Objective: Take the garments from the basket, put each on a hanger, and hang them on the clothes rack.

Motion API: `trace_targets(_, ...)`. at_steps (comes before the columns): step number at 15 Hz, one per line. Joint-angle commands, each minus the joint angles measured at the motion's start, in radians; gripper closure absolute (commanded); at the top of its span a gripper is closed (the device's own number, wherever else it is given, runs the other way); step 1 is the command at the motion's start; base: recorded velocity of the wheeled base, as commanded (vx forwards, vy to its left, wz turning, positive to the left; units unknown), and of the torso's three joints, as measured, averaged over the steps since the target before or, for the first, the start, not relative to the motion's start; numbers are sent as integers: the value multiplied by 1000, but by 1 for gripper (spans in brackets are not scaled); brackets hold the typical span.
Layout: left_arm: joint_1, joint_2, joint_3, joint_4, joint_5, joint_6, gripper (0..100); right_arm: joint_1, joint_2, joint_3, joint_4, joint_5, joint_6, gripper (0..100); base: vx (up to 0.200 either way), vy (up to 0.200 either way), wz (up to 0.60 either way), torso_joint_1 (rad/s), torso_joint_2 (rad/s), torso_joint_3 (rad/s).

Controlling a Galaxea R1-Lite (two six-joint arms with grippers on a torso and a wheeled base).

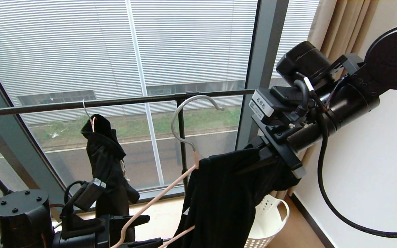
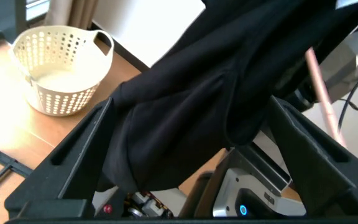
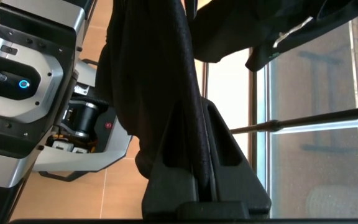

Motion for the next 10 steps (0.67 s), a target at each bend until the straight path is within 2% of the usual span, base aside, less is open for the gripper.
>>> trace_targets(1, -16, 14, 0, 0, 0, -1, 0, 4, -1, 0, 0, 10, 1, 100, 0, 0, 0, 0, 0, 0)
trace_targets(10, -44, 55, 0, 0, 5, 1, 0, 18, -1, -1, -15, 21, 4, 100, 0, 0, 0, 0, 0, 0)
